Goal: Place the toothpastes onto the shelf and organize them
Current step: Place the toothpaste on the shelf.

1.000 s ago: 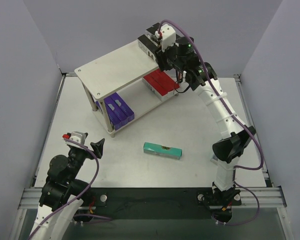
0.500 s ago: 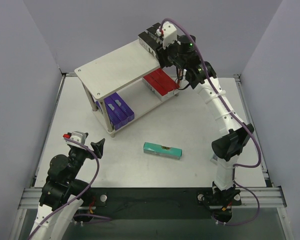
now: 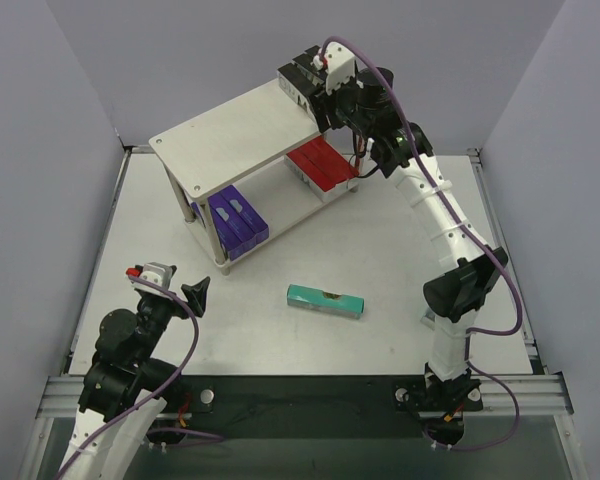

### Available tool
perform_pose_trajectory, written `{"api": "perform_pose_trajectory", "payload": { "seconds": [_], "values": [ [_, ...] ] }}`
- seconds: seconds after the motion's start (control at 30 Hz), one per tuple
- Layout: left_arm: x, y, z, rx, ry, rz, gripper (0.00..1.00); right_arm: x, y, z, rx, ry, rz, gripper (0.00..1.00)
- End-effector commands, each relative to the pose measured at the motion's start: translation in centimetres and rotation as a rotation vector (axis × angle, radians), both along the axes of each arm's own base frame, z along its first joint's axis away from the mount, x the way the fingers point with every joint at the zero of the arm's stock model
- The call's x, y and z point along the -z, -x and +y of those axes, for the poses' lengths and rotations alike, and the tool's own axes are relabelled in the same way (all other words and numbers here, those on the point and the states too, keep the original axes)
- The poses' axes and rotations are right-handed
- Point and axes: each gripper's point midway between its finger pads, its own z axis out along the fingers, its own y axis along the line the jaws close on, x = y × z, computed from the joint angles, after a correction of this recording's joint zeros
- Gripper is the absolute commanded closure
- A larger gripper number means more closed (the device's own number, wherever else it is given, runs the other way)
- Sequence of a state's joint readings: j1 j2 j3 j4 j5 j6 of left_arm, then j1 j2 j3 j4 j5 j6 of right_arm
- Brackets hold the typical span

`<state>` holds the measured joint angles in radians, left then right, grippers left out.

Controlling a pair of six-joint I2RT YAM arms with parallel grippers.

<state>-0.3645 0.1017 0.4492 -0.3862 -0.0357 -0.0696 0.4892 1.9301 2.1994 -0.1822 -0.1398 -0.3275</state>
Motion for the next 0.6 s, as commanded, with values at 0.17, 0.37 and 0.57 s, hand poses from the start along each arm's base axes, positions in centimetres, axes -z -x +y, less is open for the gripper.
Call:
{"api": "perform_pose_trajectory", "payload": {
  "seconds": [0.17,0.37,0.57],
  "values": [
    [-1.3,-0.2,-0.1,0.004,0.011,-0.044,0.12,-3.4,1.0,0.3,-0.050,-0.031,-0.103,0.44],
    [-1.3,-0.2,-0.1,0.006,0.011,-0.044,0.12,-2.4,1.1,0.6,-0.065,0.047,-0.114,0.43],
    [-1.3,-0.2,-0.2,0.007,0.010,-0.041,0.12,-1.3,0.5,0.8,-0.050,0.130,-0.131,0.45]
  ]
}}
